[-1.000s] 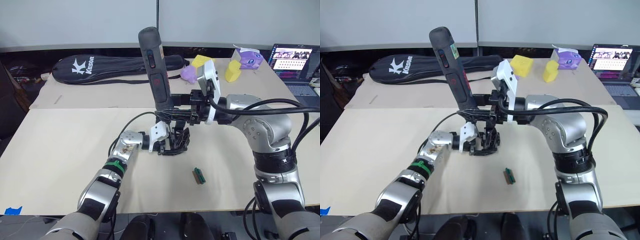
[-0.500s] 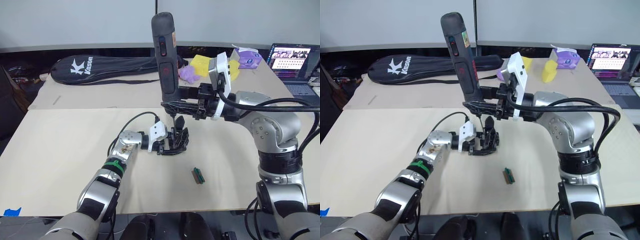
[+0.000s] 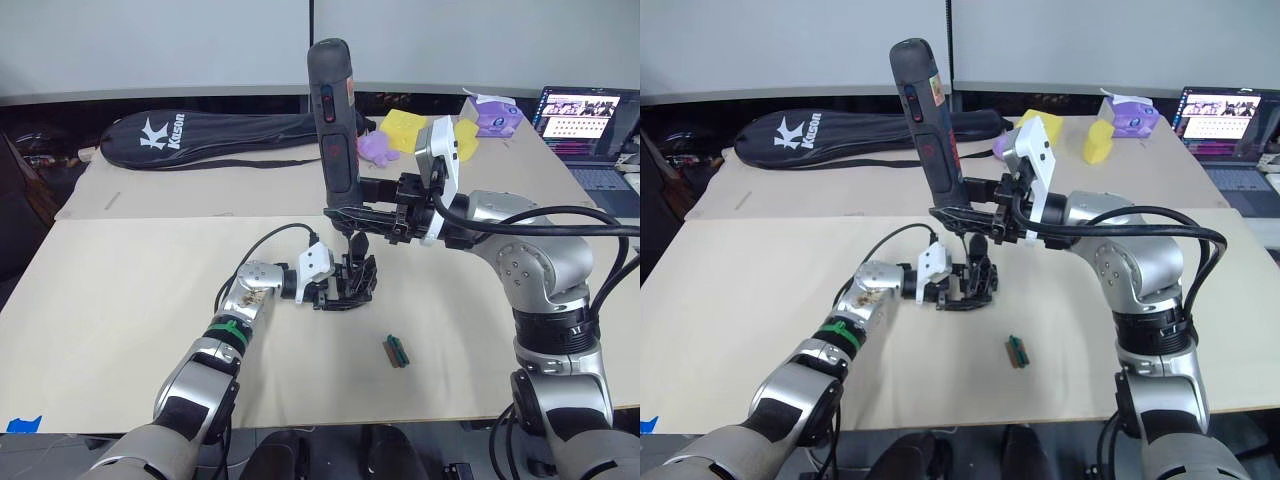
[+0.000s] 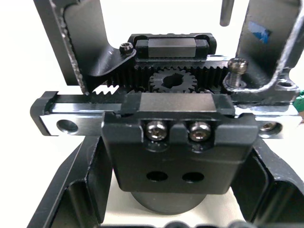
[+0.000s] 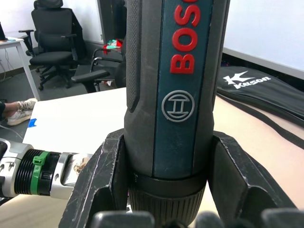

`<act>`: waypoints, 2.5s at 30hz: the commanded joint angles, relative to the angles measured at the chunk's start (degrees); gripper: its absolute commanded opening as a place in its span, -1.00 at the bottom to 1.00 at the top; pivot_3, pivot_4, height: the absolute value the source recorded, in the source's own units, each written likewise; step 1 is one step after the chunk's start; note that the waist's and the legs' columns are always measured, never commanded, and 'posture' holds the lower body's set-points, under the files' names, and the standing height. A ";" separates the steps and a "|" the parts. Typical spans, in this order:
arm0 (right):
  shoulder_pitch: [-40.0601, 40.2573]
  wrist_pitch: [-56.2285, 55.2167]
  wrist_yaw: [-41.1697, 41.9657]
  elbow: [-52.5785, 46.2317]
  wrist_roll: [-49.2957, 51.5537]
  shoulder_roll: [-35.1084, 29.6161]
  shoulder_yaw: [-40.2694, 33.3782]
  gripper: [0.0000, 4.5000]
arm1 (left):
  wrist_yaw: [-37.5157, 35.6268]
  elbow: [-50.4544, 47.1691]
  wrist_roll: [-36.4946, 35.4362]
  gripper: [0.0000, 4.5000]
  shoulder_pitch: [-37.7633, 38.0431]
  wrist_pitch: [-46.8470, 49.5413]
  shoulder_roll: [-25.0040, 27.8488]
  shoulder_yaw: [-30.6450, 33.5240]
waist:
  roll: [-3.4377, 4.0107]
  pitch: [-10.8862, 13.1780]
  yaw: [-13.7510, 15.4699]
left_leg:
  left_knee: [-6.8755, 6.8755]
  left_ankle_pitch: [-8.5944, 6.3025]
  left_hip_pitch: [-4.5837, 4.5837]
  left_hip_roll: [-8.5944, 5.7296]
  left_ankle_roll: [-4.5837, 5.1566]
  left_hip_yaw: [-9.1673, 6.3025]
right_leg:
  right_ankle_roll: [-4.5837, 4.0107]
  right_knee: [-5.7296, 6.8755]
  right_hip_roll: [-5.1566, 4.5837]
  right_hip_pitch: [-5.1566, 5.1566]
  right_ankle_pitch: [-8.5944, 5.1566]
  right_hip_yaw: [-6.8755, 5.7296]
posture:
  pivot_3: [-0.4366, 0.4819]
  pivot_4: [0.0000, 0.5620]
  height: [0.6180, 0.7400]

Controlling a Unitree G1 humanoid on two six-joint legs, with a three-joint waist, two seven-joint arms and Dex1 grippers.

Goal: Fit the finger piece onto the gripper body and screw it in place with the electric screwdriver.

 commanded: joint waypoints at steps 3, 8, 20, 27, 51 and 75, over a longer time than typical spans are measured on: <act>-0.75 -1.38 0.31 -2.41 1.07 -0.01 -1.14 -0.15 | 0.20 0.23 0.09 0.25 -0.73 -0.92 0.61 0.98 | 0.00 0.00 -0.04 | 0.00 0.00 0.00 0.00 0.00 0.00 | 0.00 0.00 0.00 0.00 0.00 0.00 | -0.05 -0.47 0.72; -0.73 -1.53 0.26 -2.19 0.88 0.07 -1.02 -0.15 | 0.21 0.24 0.06 0.25 -0.81 -0.94 0.57 1.03 | 0.00 0.00 -0.07 | 0.00 0.00 0.00 0.00 0.00 0.00 | 0.00 0.00 0.00 0.00 0.00 0.00 | -0.05 -0.47 0.72; 0.36 -2.56 0.18 -2.02 0.00 0.26 -0.52 -0.15 | 0.14 0.18 0.02 0.25 -0.99 -1.06 0.65 1.13 | 0.00 0.00 -0.11 | 0.00 0.00 0.00 0.00 0.00 0.00 | 0.00 0.00 0.00 0.00 0.00 0.00 | -0.05 -0.47 0.72; 0.40 -2.75 0.09 -1.96 -0.20 0.69 -0.60 -0.15 | 0.13 0.31 0.12 0.25 -1.12 -1.17 0.68 1.13 | 0.00 0.00 -0.14 | 0.00 0.00 0.00 0.00 0.00 0.00 | 0.00 0.00 0.00 0.00 0.00 -0.01 | -0.05 -0.47 0.72; 1.09 -1.49 -1.07 -3.56 0.38 0.77 -0.79 -0.15 | -0.03 0.94 0.10 0.25 -1.58 -1.64 0.66 1.26 | 0.00 0.00 -0.22 | 0.00 0.00 0.00 0.00 0.00 0.00 | 0.00 0.00 0.00 0.00 0.00 -0.01 | -0.05 -0.47 0.72; 1.33 -0.44 -3.15 -5.52 3.50 1.56 -1.94 -0.15 | -0.18 1.47 0.18 0.25 -1.91 -1.82 0.56 1.20 | 0.00 0.00 -0.24 | 0.00 0.00 0.00 0.00 0.00 0.00 | 0.00 0.00 0.00 0.00 0.00 -0.01 | -0.05 -0.47 0.72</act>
